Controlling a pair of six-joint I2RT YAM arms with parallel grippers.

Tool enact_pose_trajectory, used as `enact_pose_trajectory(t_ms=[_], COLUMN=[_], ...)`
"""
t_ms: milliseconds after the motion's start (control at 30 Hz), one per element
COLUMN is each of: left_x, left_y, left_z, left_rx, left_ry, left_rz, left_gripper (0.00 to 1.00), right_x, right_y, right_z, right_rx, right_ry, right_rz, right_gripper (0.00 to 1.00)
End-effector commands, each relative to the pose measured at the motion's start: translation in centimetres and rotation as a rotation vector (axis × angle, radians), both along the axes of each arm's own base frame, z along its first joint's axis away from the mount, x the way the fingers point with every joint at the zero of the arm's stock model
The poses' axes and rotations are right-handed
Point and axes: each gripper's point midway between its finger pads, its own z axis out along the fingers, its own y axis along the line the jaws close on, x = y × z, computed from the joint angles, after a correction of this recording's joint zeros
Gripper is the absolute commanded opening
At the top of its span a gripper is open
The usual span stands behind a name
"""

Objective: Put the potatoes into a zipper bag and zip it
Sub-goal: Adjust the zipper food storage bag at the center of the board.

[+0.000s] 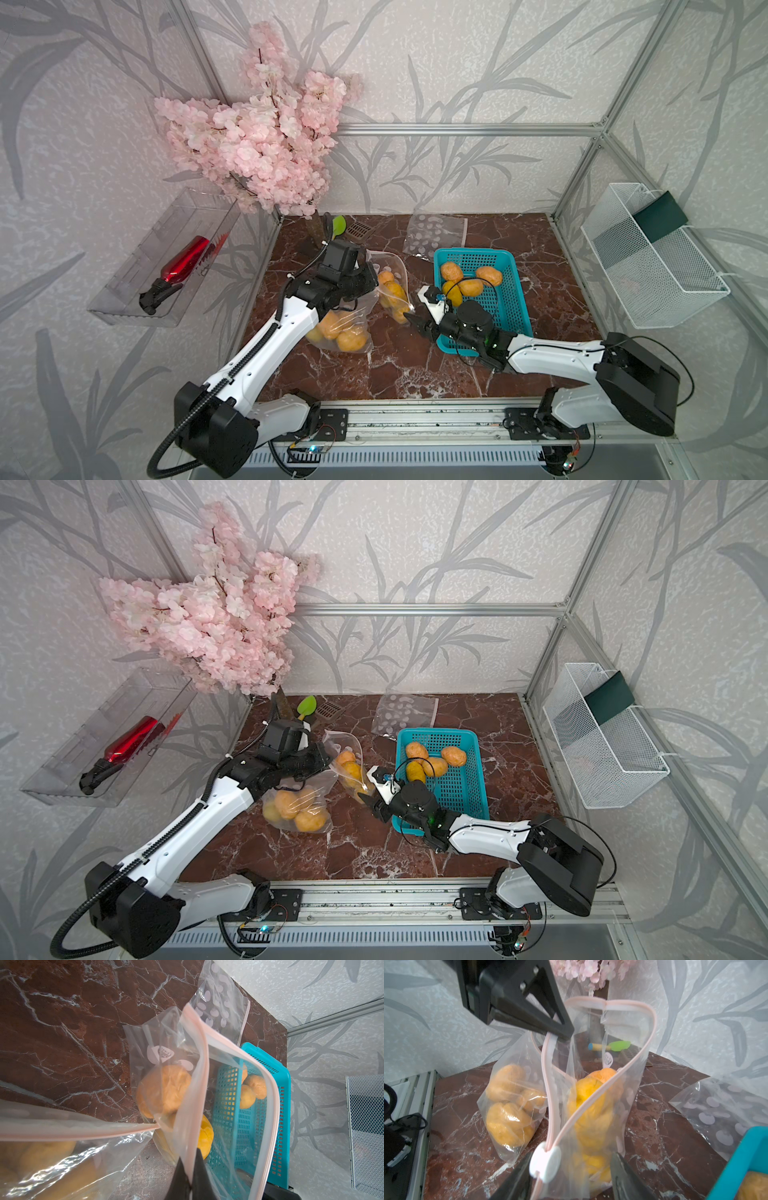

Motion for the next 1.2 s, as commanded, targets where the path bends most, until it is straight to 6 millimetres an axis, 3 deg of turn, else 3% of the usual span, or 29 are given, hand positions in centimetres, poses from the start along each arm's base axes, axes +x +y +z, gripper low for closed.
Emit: enact_pose_trajectory(t_ms=[0,567,700,967,1167], left_x=[-0.2,-0.6,-0.6,-0.9,-1.1], left_y=[0.1,0.1,0.1,-0.1,-0.2], left_z=[-0.9,-0.4,-0.3,-0.2,0.2], left_rx=[-0.004,-0.029,-0.034,-0.053,-0.070], left_ry=[0.030,0.024,0.021,0.022,0.006], left_rz=[-0.001,-0.002,-0.004,-0.010,-0.017], left_gripper=[0.00,0.00,0.00,0.00,0.00], right_x=[0.4,1.6,1.8,1.5,1.2], right_y=[0.3,0.4,0.2,0.2,0.0], right_z=[1.5,0.0,-0.1,-0.1,0.3], right_rx=[0.066,-0.002,-0.018,-0.051,-0.045], right_ry=[-0.047,-0.017,-0.015,-0.014,-0.024], right_rz=[-0.015,-0.068,-0.082,-0.065,-0.053], right_gripper=[0.57,0.43,0.34,0.02,0.00])
